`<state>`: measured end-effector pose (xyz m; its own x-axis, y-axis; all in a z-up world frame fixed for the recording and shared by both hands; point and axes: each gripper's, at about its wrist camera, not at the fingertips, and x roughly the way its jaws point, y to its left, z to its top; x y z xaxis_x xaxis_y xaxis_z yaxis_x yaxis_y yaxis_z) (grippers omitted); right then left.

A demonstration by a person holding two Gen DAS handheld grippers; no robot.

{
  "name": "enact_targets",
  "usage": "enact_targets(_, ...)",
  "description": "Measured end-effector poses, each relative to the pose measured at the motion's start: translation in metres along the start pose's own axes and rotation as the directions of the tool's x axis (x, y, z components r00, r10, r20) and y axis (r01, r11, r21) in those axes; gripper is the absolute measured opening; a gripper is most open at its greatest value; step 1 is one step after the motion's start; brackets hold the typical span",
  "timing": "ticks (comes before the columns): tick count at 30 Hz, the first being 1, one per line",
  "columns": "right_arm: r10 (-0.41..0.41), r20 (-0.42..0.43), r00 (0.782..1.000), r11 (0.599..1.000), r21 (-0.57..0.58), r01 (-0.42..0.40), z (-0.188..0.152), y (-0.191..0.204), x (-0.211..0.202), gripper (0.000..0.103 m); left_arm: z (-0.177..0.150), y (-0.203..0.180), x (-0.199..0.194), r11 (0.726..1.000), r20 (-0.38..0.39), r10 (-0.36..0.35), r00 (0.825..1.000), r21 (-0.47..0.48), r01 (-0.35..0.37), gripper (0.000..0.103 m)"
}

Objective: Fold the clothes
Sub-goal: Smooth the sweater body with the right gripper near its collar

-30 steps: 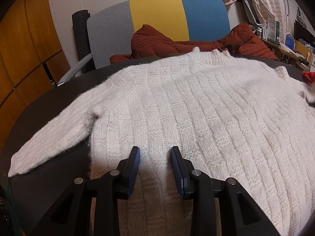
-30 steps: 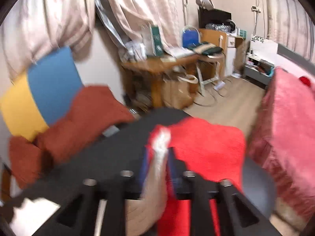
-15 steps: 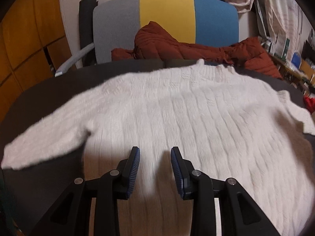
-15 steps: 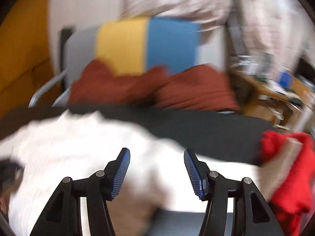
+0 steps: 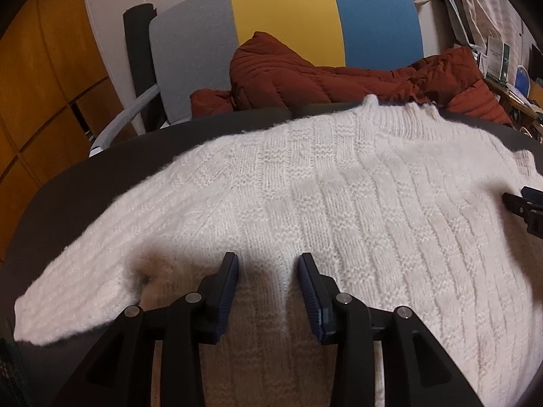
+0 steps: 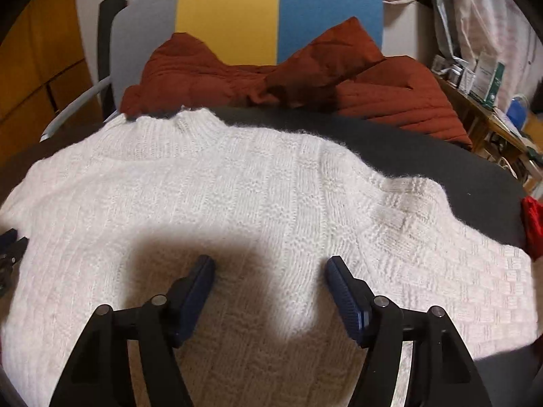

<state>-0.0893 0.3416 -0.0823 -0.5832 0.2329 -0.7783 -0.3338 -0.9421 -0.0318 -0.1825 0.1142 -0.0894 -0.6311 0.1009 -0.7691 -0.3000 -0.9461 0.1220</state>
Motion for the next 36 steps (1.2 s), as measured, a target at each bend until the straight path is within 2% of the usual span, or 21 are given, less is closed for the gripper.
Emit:
enact_targets(2, -0.003, 0.01, 1.0, 1.0, 0.001, 0.003, 0.001, 0.004, 0.002, 0.07, 0.002, 0.017, -0.008, 0.999, 0.022, -0.028, 0.999, -0.032, 0.029, 0.035)
enact_targets(4, -0.004, 0.018, 1.0, 1.0, 0.002, 0.004, 0.001, 0.006, 0.004, 0.07, 0.002, 0.045, -0.02, 0.997, 0.066, -0.008, 0.998, -0.08, 0.013, 0.035)
enact_targets(6, -0.001, 0.022, 1.0, 1.0, 0.004, 0.001, -0.001, 0.006, 0.004, 0.072, 0.003, 0.081, -0.028, 0.991, 0.097, 0.049, 0.994, -0.125, -0.036, 0.035)
enact_targets(9, -0.009, 0.024, 1.0, 1.0, 0.001, 0.009, 0.0, 0.005, -0.001, 0.073, 0.004, 0.141, -0.014, 0.97, 0.031, 0.191, 0.981, -0.158, -0.184, 0.035)
enact_targets(11, -0.013, 0.025, 1.0, 1.0, 0.0, 0.013, 0.0, 0.006, -0.001, 0.074, -0.001, 0.173, 0.003, 0.95, -0.055, 0.238, 0.97, -0.196, -0.244, 0.035)
enact_targets(13, -0.009, 0.026, 1.0, 1.0, 0.003, 0.009, 0.004, 0.008, 0.003, 0.074, -0.007, 0.204, 0.021, 0.926, -0.143, 0.274, 0.951, -0.228, -0.302, 0.034)
enact_targets(16, -0.002, 0.027, 1.0, 1.0, 0.008, 0.002, 0.005, 0.006, 0.004, 0.074, -0.014, 0.224, 0.028, 0.923, -0.151, 0.268, 0.951, -0.241, -0.299, 0.037)
enact_targets(18, 0.0, 0.027, 1.0, 1.0, 0.009, 0.0, 0.004, 0.007, 0.003, 0.075, -0.016, 0.224, 0.03, 0.928, -0.149, 0.299, 0.942, -0.184, -0.324, 0.037)
enact_targets(19, 0.001, 0.027, 1.0, 1.0, 0.009, -0.002, 0.004, 0.007, 0.002, 0.075, -0.016, 0.224, 0.033, 0.922, -0.149, 0.34, 0.928, -0.141, -0.361, 0.037)
enact_targets(22, 0.025, 0.025, 0.999, 1.0, 0.01, -0.025, 0.0, 0.007, -0.001, 0.075, -0.013, 0.23, 0.05, 0.863, -0.144, 0.498, 0.855, -0.017, -0.505, 0.037)
enact_targets(23, 0.039, 0.028, 0.999, 0.999, 0.006, -0.04, -0.001, 0.008, -0.002, 0.076, -0.01, 0.235, 0.055, 0.847, -0.153, 0.524, 0.838, -0.007, -0.531, 0.037)
enact_targets(25, 0.057, 0.029, 0.998, 0.998, -0.007, -0.057, -0.003, 0.01, -0.002, 0.078, -0.002, 0.245, 0.062, 0.827, -0.182, 0.551, 0.814, -0.013, -0.563, 0.032)
enact_targets(26, 0.059, 0.027, 0.998, 0.998, -0.015, -0.059, -0.002, 0.012, -0.002, 0.078, 0.003, 0.248, 0.063, 0.828, -0.195, 0.545, 0.815, -0.024, -0.56, 0.029)
enact_targets(28, 0.057, 0.027, 0.998, 0.998, -0.03, -0.056, -0.002, 0.016, -0.001, 0.079, 0.016, 0.24, 0.051, 0.839, -0.178, 0.523, 0.833, -0.064, -0.541, 0.027)
enact_targets(29, 0.057, 0.028, 0.998, 0.998, -0.03, -0.056, -0.002, 0.016, 0.0, 0.079, 0.023, 0.226, 0.039, 0.859, -0.133, 0.492, 0.86, -0.088, -0.505, 0.026)
enact_targets(31, 0.064, 0.029, 0.998, 0.998, -0.024, -0.063, -0.002, 0.015, 0.0, 0.079, 0.036, 0.192, 0.013, 0.909, -0.029, 0.395, 0.918, -0.131, -0.395, 0.026)
enact_targets(32, 0.067, 0.03, 0.997, 0.998, -0.021, -0.067, -0.001, 0.015, 0.001, 0.079, 0.043, 0.175, 0.001, 0.93, 0.024, 0.344, 0.939, -0.147, -0.337, 0.027)
enact_targets(34, 0.066, 0.029, 0.997, 0.998, -0.022, -0.065, 0.0, 0.016, 0.001, 0.08, 0.053, 0.138, -0.019, 0.967, 0.105, 0.215, 0.971, -0.162, -0.197, 0.03)
enact_targets(35, 0.064, 0.028, 0.998, 0.998, -0.024, -0.063, 0.0, 0.016, 0.001, 0.08, 0.056, 0.116, -0.021, 0.982, 0.113, 0.123, 0.986, -0.157, -0.104, 0.03)
enact_targets(36, 0.063, 0.027, 0.998, 0.998, -0.025, -0.062, 0.001, 0.016, 0.002, 0.08, 0.055, 0.097, -0.02, 0.987, 0.113, 0.044, 0.993, -0.157, -0.026, 0.03)
